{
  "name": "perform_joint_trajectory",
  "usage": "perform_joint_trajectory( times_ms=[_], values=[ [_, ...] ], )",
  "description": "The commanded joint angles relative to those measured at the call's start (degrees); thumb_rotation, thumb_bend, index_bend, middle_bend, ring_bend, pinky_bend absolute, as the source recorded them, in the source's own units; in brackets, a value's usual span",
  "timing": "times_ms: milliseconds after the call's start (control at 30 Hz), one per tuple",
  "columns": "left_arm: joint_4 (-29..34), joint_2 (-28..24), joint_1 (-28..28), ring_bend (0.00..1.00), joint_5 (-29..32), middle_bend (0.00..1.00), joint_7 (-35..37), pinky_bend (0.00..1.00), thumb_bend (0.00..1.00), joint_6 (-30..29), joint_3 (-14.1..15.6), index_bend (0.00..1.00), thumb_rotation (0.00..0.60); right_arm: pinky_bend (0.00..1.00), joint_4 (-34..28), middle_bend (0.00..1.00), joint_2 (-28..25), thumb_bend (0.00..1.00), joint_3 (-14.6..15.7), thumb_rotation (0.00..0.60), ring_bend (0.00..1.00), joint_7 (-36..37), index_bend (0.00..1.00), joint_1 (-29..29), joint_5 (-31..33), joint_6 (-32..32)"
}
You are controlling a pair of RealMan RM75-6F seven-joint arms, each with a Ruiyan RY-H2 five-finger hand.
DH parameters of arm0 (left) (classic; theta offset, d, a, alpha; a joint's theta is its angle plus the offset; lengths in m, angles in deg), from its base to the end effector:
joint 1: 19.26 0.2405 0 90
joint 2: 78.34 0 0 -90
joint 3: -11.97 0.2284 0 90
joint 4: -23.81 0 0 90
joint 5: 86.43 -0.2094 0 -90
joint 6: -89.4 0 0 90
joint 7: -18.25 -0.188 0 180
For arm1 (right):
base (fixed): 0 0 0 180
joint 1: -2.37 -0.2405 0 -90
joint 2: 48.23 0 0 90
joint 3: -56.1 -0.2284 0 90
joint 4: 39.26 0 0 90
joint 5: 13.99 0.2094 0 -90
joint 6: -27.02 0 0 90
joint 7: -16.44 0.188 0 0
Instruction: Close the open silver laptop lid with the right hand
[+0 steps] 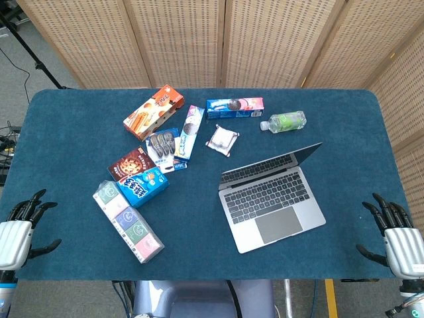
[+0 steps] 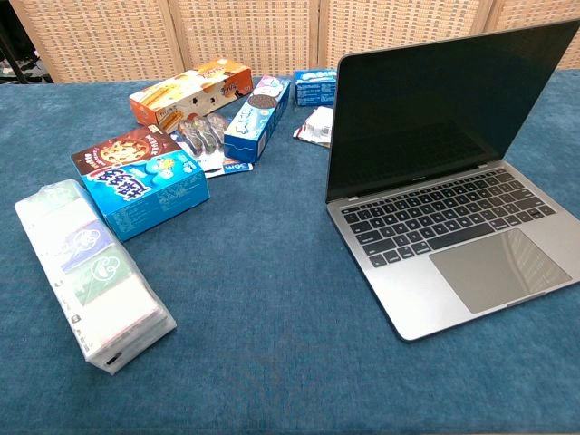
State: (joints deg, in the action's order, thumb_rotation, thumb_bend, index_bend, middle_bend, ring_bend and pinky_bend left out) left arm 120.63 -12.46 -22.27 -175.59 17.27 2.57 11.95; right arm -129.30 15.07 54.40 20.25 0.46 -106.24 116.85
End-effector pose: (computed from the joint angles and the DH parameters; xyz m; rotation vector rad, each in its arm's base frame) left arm -0.2662 0.2020 0.1249 -1.3972 -0.9862 -0.9691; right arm -0.2825 -0.2035 0.1572 1.4117 -0.8566 0.9732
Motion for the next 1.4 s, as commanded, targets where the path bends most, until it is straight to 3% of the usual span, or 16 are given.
perform_joint_trajectory(
  times_ms=[33,600,900,1100,1400],
  values=[
    [-0.1,0.1,-0.1,0.21,0.2,0.13,-0.1,0.17,0.01,0.2,0.0,0.28,0.600,0.11,0.1,0.06,0.1,0.02,0.0,0.600,0.14,0.1,0.15,-0.1,0.1,-0.2],
    [-1.6,0.6,-1.7,0.21,0.8,0.13,3.9,0.17,0.01,5.3,1.4,0.28,0.600,0.11,1.3,0.06,0.4,0.02,-1.8,0.600,0.14,1.5,0.15,-2.0,0.1,-0.7],
    [-2.7,1.2,-2.1,0.21,0.7,0.13,4.7,0.17,0.01,5.9,1.5,0.28,0.600,0.10,-1.1,0.04,-1.3,0.02,-6.4,0.600,0.13,0.3,0.14,-7.7,-2.3,-1.9],
    [-2.7,1.4,-2.2,0.21,0.4,0.13,4.4,0.17,0.01,6.0,1.8,0.28,0.600,0.10,-4.1,0.04,-1.8,0.02,-9.7,0.600,0.13,-1.5,0.14,-14.9,-3.1,-8.3],
    [-2.7,1.2,-2.2,0.21,0.1,0.13,4.9,0.17,0.01,5.8,1.9,0.28,0.600,0.10,-5.6,0.04,-0.4,0.02,-10.7,0.600,0.13,-3.1,0.14,-23.0,-1.7,-18.9]
  ],
)
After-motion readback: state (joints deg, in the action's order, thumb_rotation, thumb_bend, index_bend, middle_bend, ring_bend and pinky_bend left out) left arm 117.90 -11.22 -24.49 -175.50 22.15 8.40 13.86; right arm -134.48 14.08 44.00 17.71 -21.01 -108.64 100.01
